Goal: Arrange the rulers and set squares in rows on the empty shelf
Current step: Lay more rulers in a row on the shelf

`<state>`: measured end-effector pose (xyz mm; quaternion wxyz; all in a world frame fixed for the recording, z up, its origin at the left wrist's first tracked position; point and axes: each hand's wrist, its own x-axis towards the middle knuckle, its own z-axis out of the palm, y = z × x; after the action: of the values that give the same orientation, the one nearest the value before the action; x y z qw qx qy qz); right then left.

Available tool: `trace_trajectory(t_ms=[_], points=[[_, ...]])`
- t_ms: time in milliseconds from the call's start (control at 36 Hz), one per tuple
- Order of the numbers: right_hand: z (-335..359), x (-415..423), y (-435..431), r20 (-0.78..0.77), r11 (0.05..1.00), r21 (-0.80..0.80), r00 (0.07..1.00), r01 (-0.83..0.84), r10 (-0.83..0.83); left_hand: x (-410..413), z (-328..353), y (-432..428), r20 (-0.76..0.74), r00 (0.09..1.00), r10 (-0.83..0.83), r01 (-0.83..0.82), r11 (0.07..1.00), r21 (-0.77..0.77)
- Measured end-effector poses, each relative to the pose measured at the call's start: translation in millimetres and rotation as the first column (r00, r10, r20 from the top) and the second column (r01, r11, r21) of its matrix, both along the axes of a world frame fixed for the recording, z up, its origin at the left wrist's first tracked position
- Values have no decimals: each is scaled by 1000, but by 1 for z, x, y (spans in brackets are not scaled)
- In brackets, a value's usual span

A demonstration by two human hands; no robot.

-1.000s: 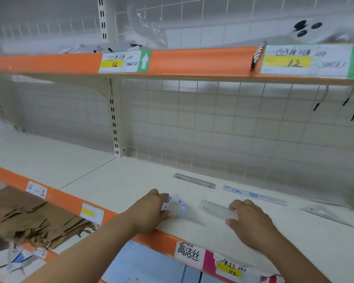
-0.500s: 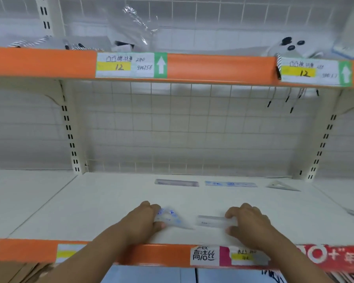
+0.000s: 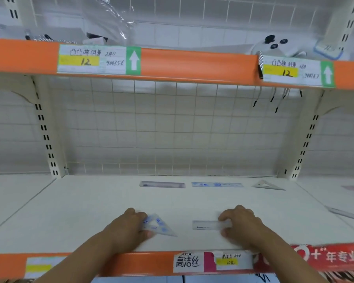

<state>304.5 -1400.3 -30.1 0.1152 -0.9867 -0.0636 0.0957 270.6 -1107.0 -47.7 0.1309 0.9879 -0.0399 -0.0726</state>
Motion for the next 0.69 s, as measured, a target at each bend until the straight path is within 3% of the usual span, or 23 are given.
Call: trace_trajectory(t_ms=[361, 694], points=[[0, 1, -4, -23, 999, 0, 999, -36, 36, -8, 0, -3, 16, 999, 33, -33, 999, 15], [2, 3, 25, 52, 992, -3, 991, -125, 125, -18, 9, 27, -49, 991, 127, -116, 977, 182]])
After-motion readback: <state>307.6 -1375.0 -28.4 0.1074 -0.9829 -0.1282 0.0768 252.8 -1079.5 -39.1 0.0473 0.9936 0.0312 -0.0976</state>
